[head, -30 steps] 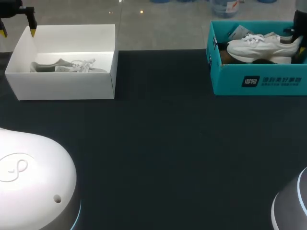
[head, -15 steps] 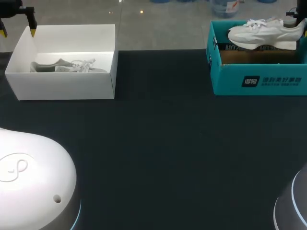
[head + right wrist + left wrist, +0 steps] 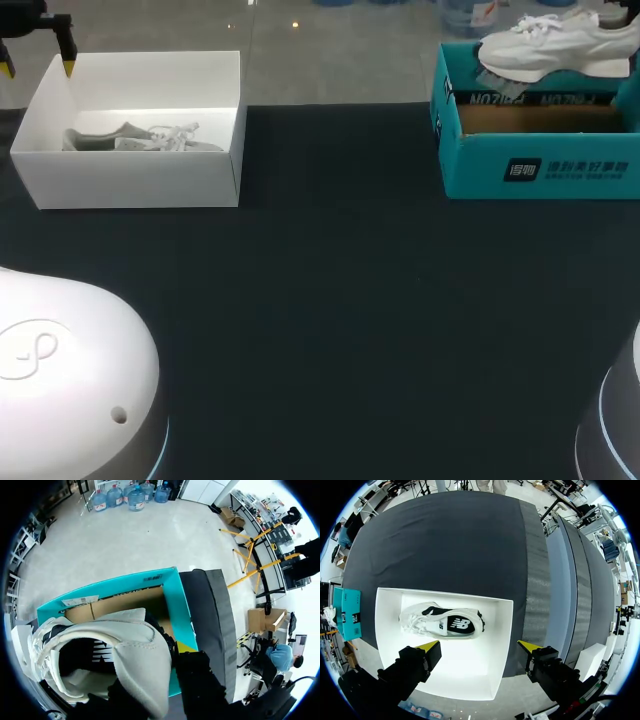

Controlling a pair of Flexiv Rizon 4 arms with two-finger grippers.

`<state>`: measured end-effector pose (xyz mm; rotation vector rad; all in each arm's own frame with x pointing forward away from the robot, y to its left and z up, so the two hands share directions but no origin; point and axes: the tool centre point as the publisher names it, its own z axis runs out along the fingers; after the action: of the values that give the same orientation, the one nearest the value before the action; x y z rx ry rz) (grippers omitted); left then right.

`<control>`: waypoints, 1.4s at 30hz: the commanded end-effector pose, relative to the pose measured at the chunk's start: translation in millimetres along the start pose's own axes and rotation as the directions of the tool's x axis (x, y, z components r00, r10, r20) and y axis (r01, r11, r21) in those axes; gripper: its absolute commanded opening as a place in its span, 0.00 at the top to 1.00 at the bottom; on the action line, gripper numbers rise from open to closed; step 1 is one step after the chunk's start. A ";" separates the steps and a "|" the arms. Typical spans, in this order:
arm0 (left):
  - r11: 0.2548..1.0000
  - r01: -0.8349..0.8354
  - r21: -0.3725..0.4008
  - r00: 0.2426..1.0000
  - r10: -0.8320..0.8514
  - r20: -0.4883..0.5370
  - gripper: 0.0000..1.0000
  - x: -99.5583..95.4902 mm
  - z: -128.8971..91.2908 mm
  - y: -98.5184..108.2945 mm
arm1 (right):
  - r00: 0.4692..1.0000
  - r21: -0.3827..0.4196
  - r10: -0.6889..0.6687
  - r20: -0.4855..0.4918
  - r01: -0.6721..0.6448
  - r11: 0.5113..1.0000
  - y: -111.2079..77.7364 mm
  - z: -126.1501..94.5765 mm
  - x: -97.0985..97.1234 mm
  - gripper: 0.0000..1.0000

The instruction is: Take the shoe out of the shoebox, open the shoe tongue, remove and reinsert the insole, then place the shoe into the shoebox

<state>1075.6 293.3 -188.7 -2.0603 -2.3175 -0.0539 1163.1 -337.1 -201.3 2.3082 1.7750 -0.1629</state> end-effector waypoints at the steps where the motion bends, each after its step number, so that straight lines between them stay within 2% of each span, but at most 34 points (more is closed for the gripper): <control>1: 1.000 0.000 -0.001 1.000 0.000 -0.002 0.00 0.2 -0.5 -0.8 | 1.000 -0.106 -0.002 -0.002 0.002 0.994 -15.7 -34.2 -2.3 1.00; 8: 1.000 0.000 -0.001 1.000 0.000 -0.002 0.00 0.2 -0.5 -0.8 | 0.999 -0.133 -0.036 -0.017 0.033 0.991 -19.0 -54.9 4.4 1.00; 17: 1.000 0.000 -0.001 1.000 0.000 -0.002 0.00 0.2 -0.5 -0.8 | 0.998 -0.158 -0.056 -0.032 0.050 0.986 -22.8 -68.3 12.0 1.00; 33: 1.000 0.000 -0.001 1.000 0.000 -0.002 0.00 0.2 -0.5 -0.8 | 0.998 -0.158 -0.056 -0.032 0.050 0.986 -22.8 -68.3 12.0 1.00; 34: 1.000 0.000 -0.001 1.000 0.000 -0.002 0.00 0.2 -0.5 -0.8 | 0.997 -0.182 -0.071 -0.042 0.062 0.981 -26.6 -70.7 17.2 1.00; 39: 1.000 0.000 -0.001 1.000 0.000 -0.002 0.00 0.2 -0.5 -0.8 | 0.996 -0.114 -0.079 -0.028 0.076 0.991 -46.9 -75.1 33.4 1.00; 40: 1.000 0.000 -0.001 1.000 0.000 -0.002 0.00 0.2 -0.5 -0.8 | 0.995 -0.138 -0.089 -0.036 0.083 0.987 -51.4 -78.1 35.8 1.00; 42: 1.000 0.000 -0.001 1.000 0.000 -0.002 0.00 0.2 -0.5 -0.8 | 0.996 -0.126 -0.090 -0.025 0.086 0.988 -60.4 -81.6 39.8 1.00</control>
<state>1075.7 293.1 -188.8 -2.0606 -2.3169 -0.0540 1126.1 -273.4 -143.8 2.1740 1.8643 -0.0154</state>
